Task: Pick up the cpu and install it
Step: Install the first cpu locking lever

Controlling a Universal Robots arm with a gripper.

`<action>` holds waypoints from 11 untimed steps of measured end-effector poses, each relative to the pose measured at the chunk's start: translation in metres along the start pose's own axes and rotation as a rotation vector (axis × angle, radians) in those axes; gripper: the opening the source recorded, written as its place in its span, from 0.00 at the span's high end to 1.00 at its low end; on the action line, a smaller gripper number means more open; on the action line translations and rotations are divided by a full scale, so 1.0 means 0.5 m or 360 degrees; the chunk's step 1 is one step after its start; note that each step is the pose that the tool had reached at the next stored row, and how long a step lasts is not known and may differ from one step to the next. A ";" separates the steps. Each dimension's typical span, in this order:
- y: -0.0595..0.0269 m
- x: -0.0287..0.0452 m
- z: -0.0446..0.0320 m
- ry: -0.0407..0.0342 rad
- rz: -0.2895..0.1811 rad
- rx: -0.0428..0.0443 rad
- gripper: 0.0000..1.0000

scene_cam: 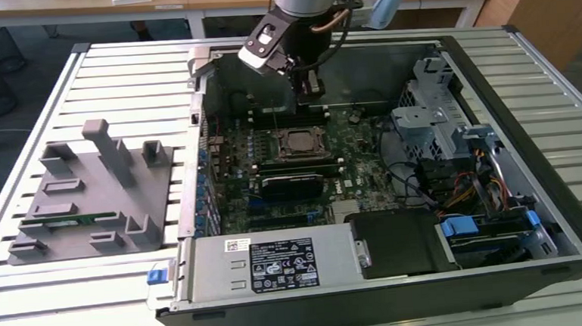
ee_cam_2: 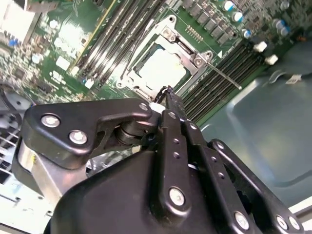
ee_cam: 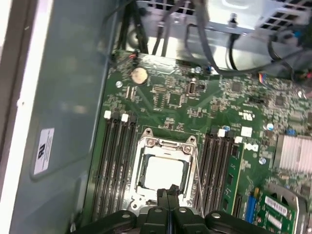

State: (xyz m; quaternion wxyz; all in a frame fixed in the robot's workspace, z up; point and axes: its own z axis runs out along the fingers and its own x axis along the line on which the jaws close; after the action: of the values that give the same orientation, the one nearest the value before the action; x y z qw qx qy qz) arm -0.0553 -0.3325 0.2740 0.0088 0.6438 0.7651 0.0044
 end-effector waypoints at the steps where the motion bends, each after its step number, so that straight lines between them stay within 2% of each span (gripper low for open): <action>1: 0.000 0.000 0.000 0.0000 -0.0029 0.0000 0.89; 6: 0.000 0.000 0.003 0.0000 -0.0173 0.0000 0.89; 11: -0.002 0.000 0.007 0.0002 -0.0280 0.0001 0.89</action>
State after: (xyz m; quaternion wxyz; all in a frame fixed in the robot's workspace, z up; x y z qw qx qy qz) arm -0.0562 -0.3325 0.2703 0.0086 0.5742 0.8187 0.0037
